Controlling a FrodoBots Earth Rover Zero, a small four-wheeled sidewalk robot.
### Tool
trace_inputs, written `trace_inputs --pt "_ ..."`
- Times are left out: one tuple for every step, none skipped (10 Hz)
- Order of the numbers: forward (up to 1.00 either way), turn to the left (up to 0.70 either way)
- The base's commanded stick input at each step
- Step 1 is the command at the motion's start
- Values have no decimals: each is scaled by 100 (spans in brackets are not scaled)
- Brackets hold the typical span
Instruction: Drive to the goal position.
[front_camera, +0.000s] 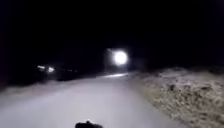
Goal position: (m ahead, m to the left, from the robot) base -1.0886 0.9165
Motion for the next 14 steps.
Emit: trace_inputs --pt "100 0" --pt "100 0" --pt "100 0" --pt "100 0" --pt "100 0" --pt "100 0" --pt "100 0" --pt "100 0" --pt "100 0" --pt "100 0" --pt "100 0" --pt "100 0" --pt "100 0" --pt "100 0"
